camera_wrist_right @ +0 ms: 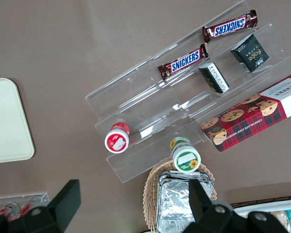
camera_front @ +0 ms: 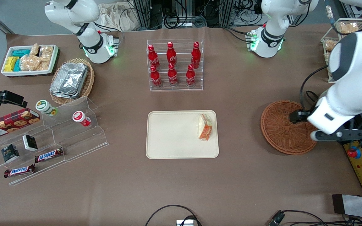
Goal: Place sandwich from basket to tray
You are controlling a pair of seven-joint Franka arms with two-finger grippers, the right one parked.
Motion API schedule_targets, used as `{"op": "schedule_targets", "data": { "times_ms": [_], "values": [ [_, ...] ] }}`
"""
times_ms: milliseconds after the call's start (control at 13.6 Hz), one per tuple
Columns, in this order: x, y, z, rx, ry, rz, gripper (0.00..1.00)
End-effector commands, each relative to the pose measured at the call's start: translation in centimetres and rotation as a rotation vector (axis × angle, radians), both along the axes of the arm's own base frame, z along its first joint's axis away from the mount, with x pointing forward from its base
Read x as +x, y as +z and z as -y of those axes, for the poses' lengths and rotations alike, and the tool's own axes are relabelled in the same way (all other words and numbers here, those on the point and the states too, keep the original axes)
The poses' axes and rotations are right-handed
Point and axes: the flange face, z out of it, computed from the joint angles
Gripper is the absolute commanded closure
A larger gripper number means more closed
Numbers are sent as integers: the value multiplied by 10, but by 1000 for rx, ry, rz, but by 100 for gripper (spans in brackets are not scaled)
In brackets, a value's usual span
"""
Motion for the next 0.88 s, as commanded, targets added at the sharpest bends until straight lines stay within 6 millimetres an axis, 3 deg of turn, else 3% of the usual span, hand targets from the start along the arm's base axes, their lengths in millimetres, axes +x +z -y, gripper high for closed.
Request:
{"op": "schedule_targets", "data": {
  "times_ms": [0, 147, 515, 663, 810],
  "values": [
    [-24, 32, -34, -19, -57, 11, 0],
    [-39, 54, -44, -13, -69, 7, 0],
    [-83, 102, -45, -7, -74, -2, 0],
    [-98, 101, -45, -3, -62, -6, 0],
    [-97, 97, -45, -14, -50, -12, 0]
  ]
}}
